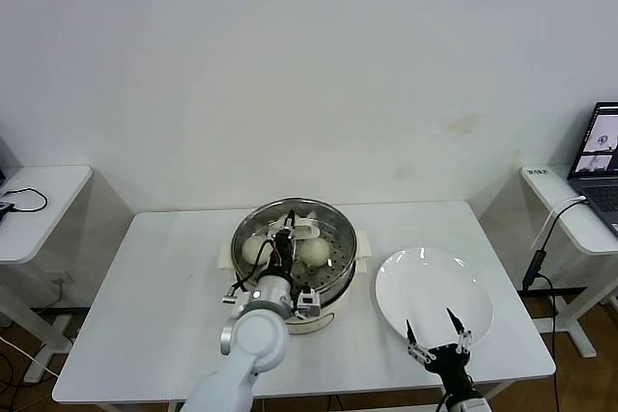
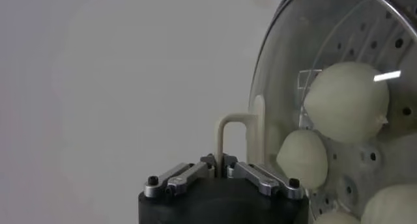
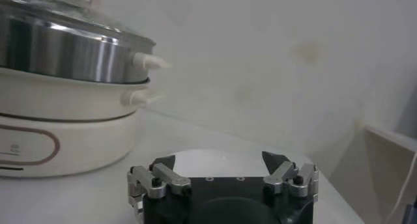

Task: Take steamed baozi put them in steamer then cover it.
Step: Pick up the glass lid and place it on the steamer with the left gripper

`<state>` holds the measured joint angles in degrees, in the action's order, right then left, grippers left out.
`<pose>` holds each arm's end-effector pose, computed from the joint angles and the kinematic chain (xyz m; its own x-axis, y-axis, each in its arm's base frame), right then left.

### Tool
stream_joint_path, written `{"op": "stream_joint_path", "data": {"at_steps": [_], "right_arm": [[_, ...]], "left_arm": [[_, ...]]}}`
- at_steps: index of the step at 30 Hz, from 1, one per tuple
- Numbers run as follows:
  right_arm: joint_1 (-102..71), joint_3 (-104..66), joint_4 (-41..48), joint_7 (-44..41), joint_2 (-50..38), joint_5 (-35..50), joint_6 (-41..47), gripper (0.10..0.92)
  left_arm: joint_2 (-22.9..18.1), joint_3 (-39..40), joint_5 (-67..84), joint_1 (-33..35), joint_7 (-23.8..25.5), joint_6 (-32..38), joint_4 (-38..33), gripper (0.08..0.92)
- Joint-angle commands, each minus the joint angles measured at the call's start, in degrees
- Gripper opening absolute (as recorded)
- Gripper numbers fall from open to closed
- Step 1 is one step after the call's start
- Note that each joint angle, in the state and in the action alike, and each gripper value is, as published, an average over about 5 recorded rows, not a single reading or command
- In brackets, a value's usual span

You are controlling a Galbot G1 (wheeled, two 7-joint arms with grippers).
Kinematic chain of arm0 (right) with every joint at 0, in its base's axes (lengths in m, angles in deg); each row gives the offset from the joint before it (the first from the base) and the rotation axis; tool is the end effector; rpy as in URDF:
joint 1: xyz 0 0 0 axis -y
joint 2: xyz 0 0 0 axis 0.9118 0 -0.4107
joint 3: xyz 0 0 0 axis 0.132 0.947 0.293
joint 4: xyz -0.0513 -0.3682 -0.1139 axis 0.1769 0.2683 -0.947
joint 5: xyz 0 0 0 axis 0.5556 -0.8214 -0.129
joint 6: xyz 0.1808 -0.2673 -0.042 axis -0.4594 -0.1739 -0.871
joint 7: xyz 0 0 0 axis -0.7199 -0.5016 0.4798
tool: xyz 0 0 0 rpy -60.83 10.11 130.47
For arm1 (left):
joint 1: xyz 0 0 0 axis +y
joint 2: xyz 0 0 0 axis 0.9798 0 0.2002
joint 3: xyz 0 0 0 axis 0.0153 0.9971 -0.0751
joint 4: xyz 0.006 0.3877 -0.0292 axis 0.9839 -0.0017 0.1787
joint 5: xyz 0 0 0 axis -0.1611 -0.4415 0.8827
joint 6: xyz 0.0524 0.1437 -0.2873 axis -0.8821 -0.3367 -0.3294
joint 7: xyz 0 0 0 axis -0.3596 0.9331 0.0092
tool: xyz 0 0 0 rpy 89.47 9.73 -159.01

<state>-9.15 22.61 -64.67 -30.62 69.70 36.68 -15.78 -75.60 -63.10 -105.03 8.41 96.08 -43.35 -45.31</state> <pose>0.0941 -0.0662 -0.4135 -0.9890 -0.0905 0.1169 -0.1181 0.9594 -0.2561 0.2951 -0.0931 -0.3117 -0.9911 0.1247 0.0471 0.0507 0.0255 0.9984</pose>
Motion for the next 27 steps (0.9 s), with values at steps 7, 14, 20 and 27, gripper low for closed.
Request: {"op": "stream_joint_path", "data": {"at_steps": [7,14,20,27], "right_arm": [[-0.2,0.3,0.0,0.0,0.1,0.0,-0.2,0.823],[-0.1,0.4,0.0,-0.1,0.0,0.1,-0.2,0.823],[-0.1,0.6,0.0,-0.1,-0.1,0.0,-0.2,0.823],[-0.2,0.7,-0.2,-0.1,-0.1,-0.1,-0.2,0.823]], "left_arm": [[-1.0,-0.2,-1.5,0.3,-0.2,0.8,0.8,0.134],[-1.2,-0.4,-2.2,0.9,-0.3,1.3,0.9,0.134],[-1.9,-0.9,-2.4,1.4,-1.6,2.5,0.3,0.135],[-0.9,-1.2,-2.6,3.8,-1.5,2.8,-3.9,0.278]]}}
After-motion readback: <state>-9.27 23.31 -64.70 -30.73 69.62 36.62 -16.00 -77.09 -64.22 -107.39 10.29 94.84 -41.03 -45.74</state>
